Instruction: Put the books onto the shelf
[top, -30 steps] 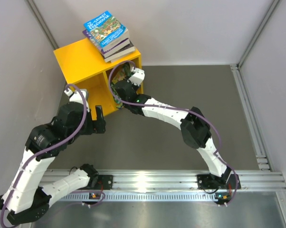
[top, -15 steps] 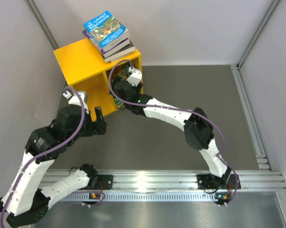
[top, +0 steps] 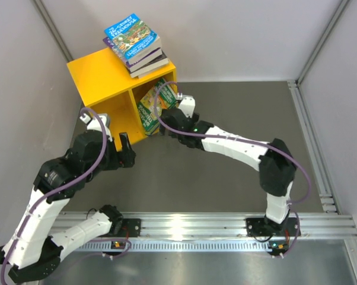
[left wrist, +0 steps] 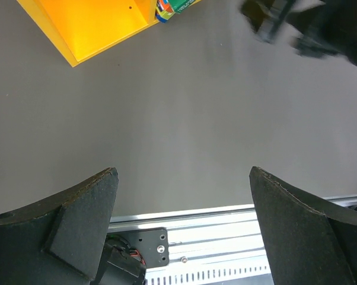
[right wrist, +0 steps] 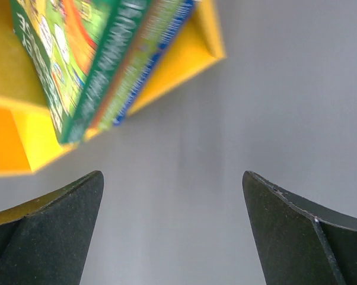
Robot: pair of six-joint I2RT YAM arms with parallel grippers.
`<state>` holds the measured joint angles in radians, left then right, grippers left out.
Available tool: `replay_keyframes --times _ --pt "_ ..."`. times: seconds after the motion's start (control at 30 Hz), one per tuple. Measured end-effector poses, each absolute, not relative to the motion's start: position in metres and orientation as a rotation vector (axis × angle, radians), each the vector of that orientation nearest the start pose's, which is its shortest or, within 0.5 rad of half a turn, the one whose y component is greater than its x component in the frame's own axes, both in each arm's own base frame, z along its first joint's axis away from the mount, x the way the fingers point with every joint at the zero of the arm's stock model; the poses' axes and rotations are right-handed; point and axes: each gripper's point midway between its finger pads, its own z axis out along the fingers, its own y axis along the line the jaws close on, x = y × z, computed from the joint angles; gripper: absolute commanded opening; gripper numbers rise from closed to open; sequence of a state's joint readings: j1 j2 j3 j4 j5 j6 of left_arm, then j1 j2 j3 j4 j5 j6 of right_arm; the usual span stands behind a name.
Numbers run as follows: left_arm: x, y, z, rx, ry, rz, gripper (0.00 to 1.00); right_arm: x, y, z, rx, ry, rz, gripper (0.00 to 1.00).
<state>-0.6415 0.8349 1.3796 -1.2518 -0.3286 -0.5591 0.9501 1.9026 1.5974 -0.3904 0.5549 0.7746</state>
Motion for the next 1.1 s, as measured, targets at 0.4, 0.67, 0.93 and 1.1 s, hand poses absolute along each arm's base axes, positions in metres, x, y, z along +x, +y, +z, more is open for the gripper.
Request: replay_keyframes --times 0.4,0.67,0.93,1.1 --pt "0.186 -0.1 0.287 -0.083 2.283 -0.288 0.99 0.26 0.231 0.289 0.059 1.954 0.478 1.0" --pt "0.222 -0.125 0.289 -0.068 2.246 -0.298 0.99 0.207 0.191 0.285 0.003 1.937 0.629 1.0" --pt "0.272 -0.156 0.257 0.02 2.242 -0.236 0.99 0.19 0.164 0.275 0.024 1.989 0.578 1.0" --pt "0.289 -0.142 0.234 0.034 2.105 -0.141 0.99 0.179 0.145 0.265 0.046 2.054 0.521 1.0"
